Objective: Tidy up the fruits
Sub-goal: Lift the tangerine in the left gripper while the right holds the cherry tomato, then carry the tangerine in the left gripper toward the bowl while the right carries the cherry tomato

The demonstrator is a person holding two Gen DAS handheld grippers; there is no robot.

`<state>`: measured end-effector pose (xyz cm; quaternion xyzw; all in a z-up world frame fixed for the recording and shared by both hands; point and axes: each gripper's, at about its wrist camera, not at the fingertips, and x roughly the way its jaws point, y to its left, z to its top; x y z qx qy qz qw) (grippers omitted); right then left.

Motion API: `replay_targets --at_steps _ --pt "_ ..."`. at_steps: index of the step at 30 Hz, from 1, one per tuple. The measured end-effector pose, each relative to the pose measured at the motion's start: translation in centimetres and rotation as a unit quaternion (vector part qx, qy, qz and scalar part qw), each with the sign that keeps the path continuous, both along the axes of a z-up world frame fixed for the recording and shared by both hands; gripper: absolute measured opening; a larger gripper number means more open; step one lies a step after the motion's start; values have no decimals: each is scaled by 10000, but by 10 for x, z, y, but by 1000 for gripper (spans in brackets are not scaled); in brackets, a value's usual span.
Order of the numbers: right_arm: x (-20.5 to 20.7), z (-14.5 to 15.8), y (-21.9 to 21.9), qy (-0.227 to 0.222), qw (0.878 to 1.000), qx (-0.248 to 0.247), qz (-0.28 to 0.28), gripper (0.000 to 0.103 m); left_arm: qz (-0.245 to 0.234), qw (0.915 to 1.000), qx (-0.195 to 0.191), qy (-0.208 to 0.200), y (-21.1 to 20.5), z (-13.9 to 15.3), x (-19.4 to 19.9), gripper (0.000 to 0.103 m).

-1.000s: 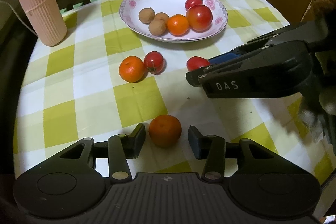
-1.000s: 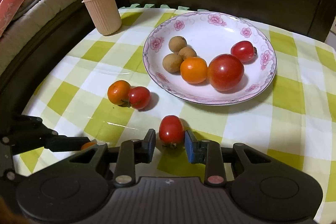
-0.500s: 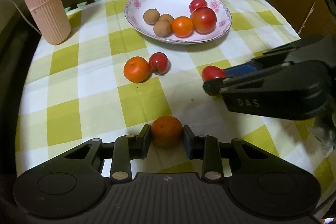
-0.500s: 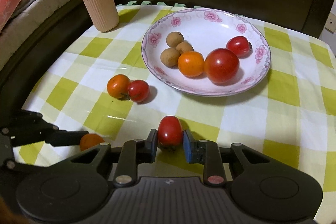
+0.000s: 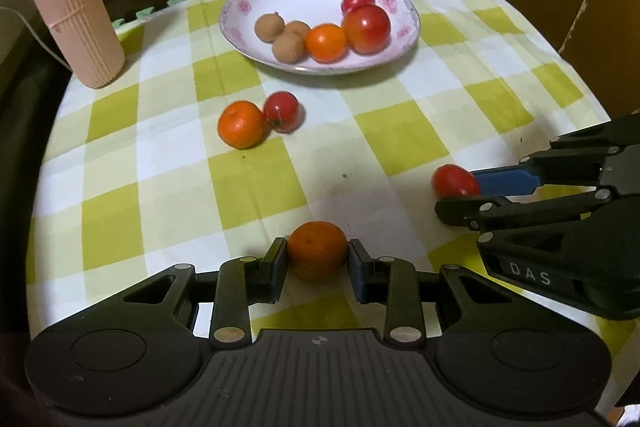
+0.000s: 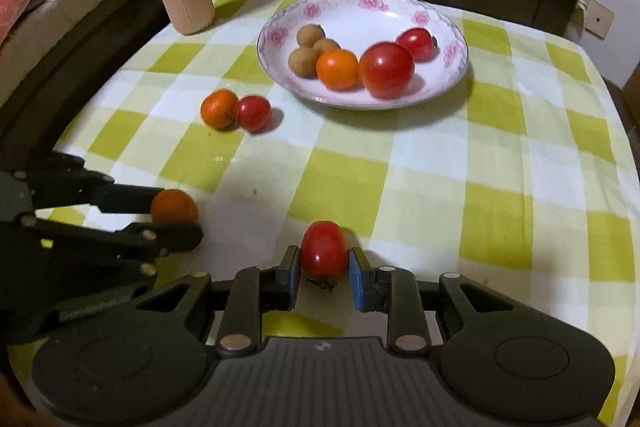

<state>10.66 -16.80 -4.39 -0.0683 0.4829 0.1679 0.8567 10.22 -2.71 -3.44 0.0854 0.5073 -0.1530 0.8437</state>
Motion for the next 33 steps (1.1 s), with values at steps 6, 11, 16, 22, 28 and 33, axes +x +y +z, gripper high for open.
replay_targets --at_steps 6,11,16,22,28,33 --pt "-7 -2 0 -45 9999 -53 -88 25 -15 10000 23 -29 -1 -1 -1 43" --pt "-9 -4 4 -135 9998 -132 -25 25 -72 9999 100 -93 -5 -1 -2 44" --pt "-7 -4 3 -149 9999 -59 -27 25 -42 9998 129 -129 -4 -2 -2 52" --pt "-8 -3 3 -168 9998 -54 -33 26 -12 9998 142 -124 -3 -2 -2 56" --pt "-7 -3 5 -156 9999 -67 -24 26 -61 9999 73 -88 -2 -1 -4 42" --pt "-7 -3 6 -132 9999 -96 -14 25 -52 10000 27 -74 -1 0 -6 39"
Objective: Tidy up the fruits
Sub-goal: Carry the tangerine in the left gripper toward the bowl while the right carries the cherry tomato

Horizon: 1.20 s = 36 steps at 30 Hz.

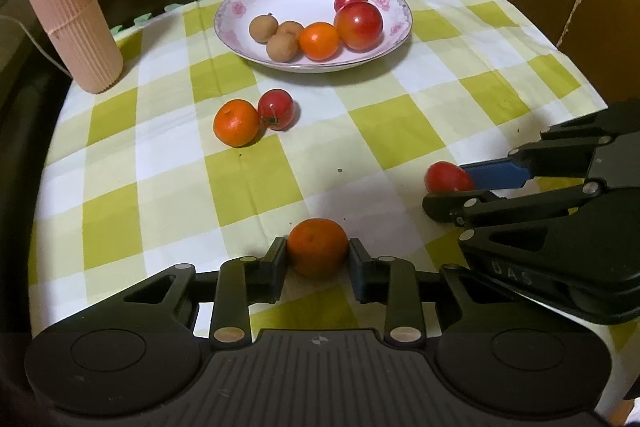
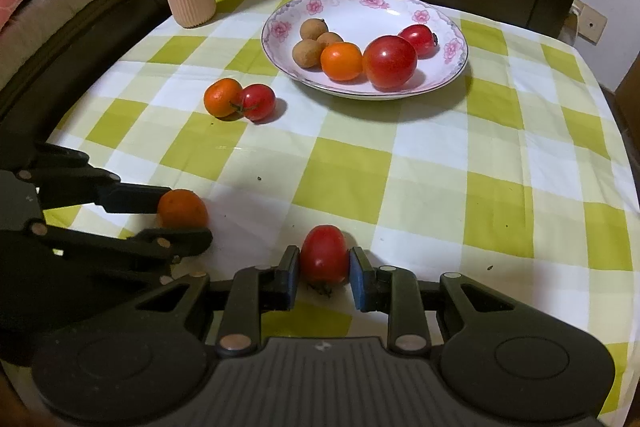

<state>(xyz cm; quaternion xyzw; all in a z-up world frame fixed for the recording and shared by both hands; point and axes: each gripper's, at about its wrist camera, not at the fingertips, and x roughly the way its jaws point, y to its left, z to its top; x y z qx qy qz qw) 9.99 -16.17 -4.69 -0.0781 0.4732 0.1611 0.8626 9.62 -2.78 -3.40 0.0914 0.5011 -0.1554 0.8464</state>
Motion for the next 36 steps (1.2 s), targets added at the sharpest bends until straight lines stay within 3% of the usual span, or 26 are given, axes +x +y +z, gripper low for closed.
replay_targets --at_steps 36 --pt "7 23 -2 -271 9985 430 -210 25 231 9983 -301 -439 2 26 18 39"
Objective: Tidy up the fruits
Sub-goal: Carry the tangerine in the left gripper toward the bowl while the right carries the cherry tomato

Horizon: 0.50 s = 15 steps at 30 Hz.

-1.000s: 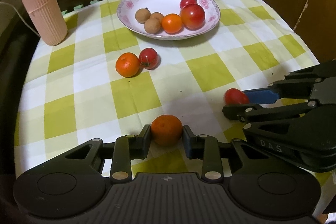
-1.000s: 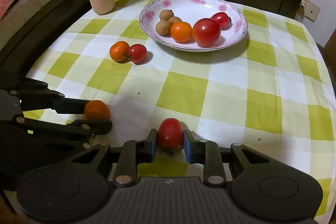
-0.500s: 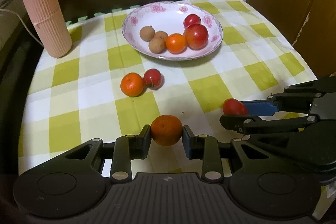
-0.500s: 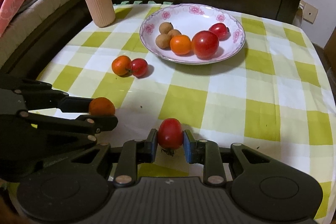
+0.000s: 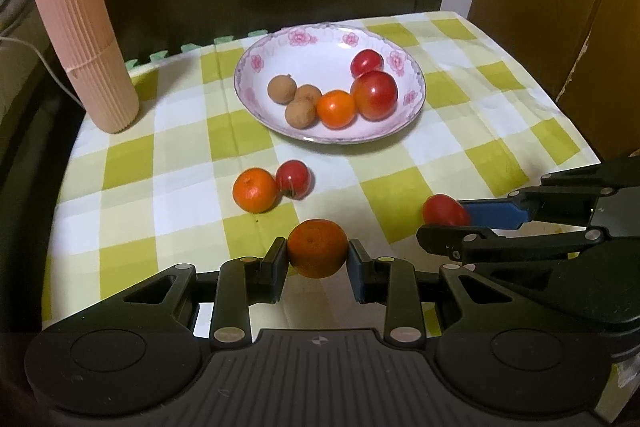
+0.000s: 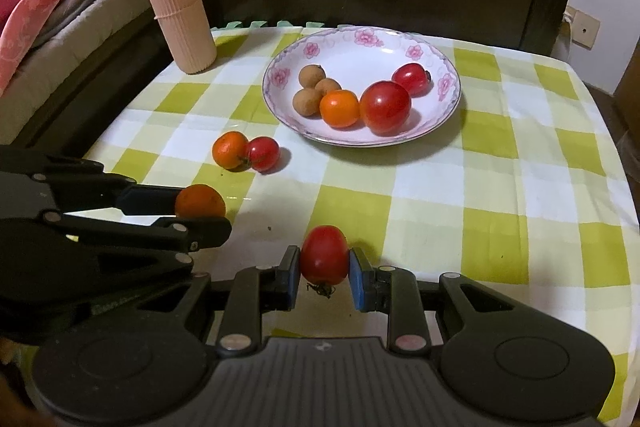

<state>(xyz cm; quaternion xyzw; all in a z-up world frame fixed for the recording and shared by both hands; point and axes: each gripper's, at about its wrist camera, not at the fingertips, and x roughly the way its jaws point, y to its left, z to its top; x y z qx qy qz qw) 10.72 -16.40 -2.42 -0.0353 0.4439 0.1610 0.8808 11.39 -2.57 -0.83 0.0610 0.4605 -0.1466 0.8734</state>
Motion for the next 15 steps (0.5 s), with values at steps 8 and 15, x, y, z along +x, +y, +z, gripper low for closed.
replay_targets --at_steps 8,15 --pt "7 8 -1 -119 9999 32 -65 25 10 9999 -18 -157 -2 8 9 38" --pt "17 16 -4 -234 9995 56 -179 25 -26 9995 -2 -314 -8 15 21 38"
